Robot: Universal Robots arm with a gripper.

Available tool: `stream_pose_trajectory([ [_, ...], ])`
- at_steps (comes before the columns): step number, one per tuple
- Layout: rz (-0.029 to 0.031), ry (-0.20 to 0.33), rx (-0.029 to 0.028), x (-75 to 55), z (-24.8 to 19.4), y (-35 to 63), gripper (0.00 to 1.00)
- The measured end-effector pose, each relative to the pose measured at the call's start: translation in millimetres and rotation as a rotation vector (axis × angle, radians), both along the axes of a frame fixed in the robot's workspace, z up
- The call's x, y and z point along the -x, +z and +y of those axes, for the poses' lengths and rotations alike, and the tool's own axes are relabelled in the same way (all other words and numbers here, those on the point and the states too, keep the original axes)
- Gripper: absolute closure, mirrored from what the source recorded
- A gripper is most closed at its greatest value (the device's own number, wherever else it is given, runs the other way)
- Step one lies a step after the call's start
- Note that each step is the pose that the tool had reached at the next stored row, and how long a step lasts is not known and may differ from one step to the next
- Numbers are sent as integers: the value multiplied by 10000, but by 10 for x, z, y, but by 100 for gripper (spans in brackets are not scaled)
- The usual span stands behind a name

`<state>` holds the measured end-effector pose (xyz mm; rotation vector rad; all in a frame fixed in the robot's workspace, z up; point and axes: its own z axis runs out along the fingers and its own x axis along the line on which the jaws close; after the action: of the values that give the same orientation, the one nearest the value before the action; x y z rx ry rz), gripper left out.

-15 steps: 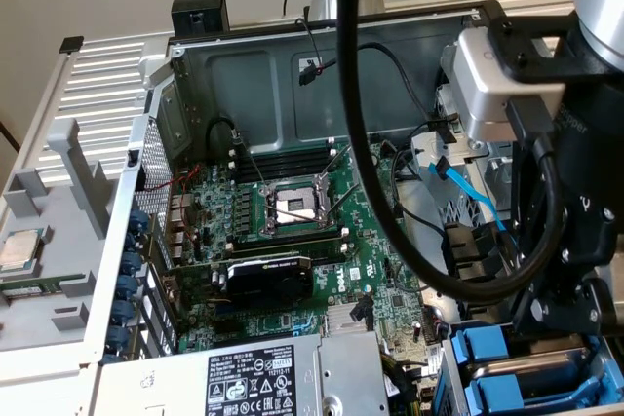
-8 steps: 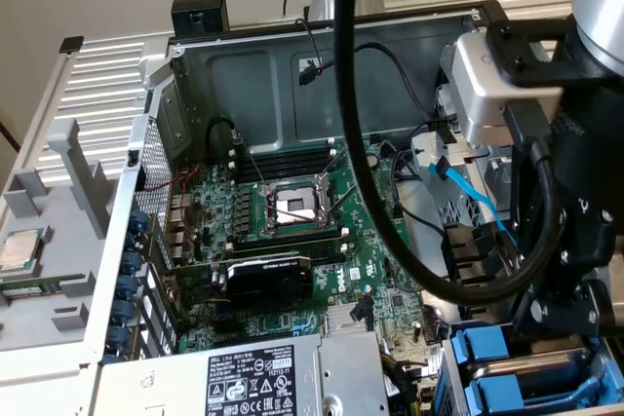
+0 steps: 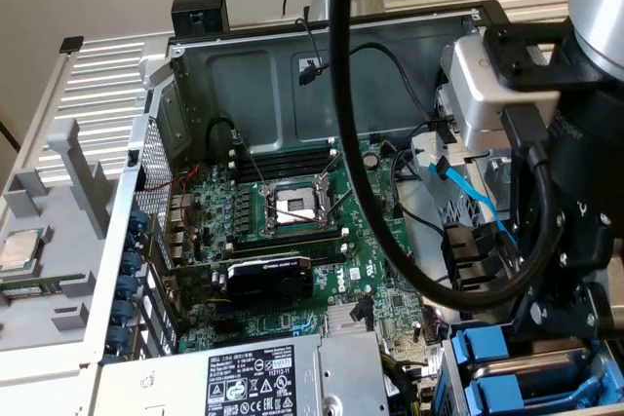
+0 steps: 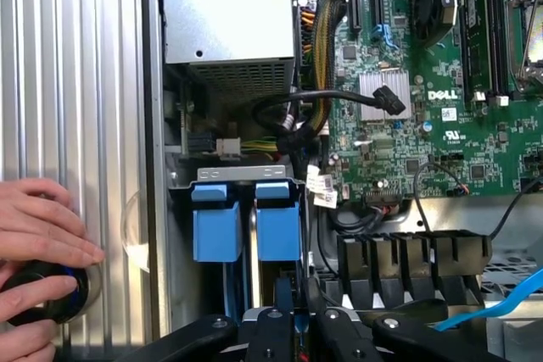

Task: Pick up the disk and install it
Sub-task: 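Insert the second disk wire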

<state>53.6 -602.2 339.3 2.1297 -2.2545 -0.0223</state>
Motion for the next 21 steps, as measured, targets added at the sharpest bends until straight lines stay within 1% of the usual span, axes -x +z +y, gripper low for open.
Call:
stream_pose_trajectory([
  [6, -13, 0, 8, 0, 0, -27, 84],
  [19, -18, 2, -1, -1, 0, -31, 84],
  [21, -17, 3, -10, -1, 0, -34, 82],
])
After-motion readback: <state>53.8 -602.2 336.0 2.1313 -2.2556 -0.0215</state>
